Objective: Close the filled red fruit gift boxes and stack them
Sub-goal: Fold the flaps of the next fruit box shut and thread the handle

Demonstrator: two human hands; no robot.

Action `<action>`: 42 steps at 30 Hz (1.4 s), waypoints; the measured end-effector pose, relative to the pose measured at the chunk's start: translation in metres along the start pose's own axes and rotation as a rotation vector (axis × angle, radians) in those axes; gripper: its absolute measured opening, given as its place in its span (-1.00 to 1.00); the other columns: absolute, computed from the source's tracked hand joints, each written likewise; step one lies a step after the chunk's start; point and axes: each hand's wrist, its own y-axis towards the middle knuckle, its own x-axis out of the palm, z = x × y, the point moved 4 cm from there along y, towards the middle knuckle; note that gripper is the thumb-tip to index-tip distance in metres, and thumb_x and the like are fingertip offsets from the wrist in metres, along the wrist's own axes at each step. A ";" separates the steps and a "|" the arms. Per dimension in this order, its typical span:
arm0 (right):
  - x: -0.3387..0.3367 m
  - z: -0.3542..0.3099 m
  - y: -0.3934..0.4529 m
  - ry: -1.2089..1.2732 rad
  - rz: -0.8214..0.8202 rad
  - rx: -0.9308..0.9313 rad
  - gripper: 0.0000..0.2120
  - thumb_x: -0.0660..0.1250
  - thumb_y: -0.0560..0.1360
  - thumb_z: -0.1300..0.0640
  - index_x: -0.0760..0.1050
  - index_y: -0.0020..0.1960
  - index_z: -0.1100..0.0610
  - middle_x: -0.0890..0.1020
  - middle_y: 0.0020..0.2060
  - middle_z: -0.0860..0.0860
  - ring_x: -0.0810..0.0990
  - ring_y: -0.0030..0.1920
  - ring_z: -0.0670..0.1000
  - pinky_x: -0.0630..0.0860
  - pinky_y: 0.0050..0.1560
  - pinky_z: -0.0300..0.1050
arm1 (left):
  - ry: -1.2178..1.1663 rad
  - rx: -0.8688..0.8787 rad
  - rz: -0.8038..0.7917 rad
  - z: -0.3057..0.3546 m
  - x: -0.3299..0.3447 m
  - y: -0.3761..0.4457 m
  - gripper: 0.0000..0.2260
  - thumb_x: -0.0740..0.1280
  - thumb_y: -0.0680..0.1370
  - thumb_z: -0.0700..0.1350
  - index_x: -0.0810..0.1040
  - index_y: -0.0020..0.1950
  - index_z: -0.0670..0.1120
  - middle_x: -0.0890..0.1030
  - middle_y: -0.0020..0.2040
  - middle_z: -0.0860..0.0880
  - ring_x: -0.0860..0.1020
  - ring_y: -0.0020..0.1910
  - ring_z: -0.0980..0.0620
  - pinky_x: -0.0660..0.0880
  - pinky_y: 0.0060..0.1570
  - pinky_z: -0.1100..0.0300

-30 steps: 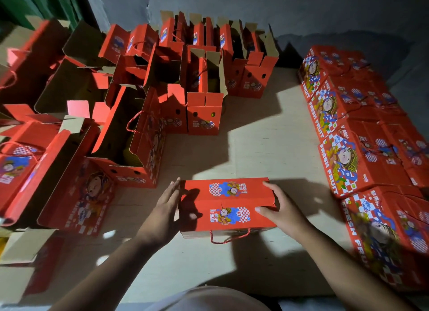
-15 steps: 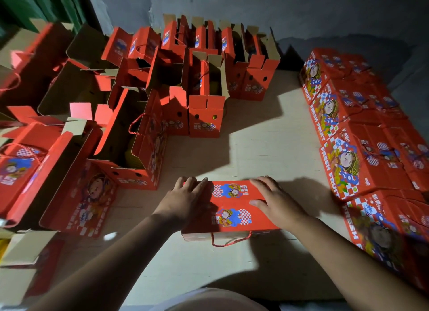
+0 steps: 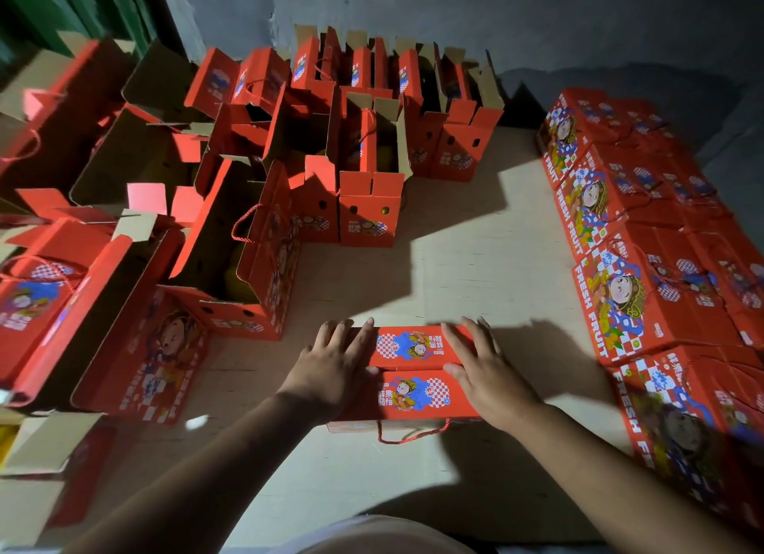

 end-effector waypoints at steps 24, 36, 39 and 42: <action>0.031 0.012 -0.054 0.192 0.086 0.060 0.37 0.66 0.27 -0.24 -0.24 0.71 -0.07 -0.28 0.69 -0.06 -0.10 0.70 0.05 0.31 0.53 -0.01 | -0.475 -0.053 0.213 -0.009 0.033 -0.076 -0.06 0.28 0.54 0.46 -0.23 0.70 0.20 -0.34 0.68 0.13 0.06 0.62 0.04 0.54 0.15 0.03; 0.038 -0.066 -0.034 -0.092 0.214 -0.086 -0.05 0.09 0.55 -0.54 0.04 0.71 0.05 0.06 0.69 0.17 -0.05 0.69 0.19 0.00 0.61 0.40 | -0.537 -0.008 0.199 -0.009 0.043 -0.076 0.13 0.46 0.47 0.37 -0.31 0.69 0.10 -0.30 0.69 0.13 -0.08 0.69 0.05 0.32 0.46 0.10; 0.019 -0.071 -0.005 0.016 0.176 0.010 -0.20 -0.07 0.61 -0.50 0.01 0.71 -0.09 0.12 0.69 0.10 0.00 0.69 0.13 -0.08 0.66 0.18 | -0.549 -0.028 0.234 -0.006 0.047 -0.084 0.16 0.53 0.46 0.26 -0.30 0.70 0.10 -0.27 0.70 0.13 -0.11 0.68 0.16 0.42 0.41 0.10; -0.006 -0.053 0.044 -0.025 -0.027 0.179 -0.16 -0.09 0.57 -0.53 0.13 0.68 -0.05 0.35 0.59 0.11 0.26 0.60 0.15 0.08 0.62 0.14 | -0.546 -0.040 0.250 -0.001 0.052 -0.090 0.15 0.55 0.48 0.16 -0.30 0.70 0.10 -0.27 0.70 0.13 -0.11 0.68 0.13 0.45 0.41 0.08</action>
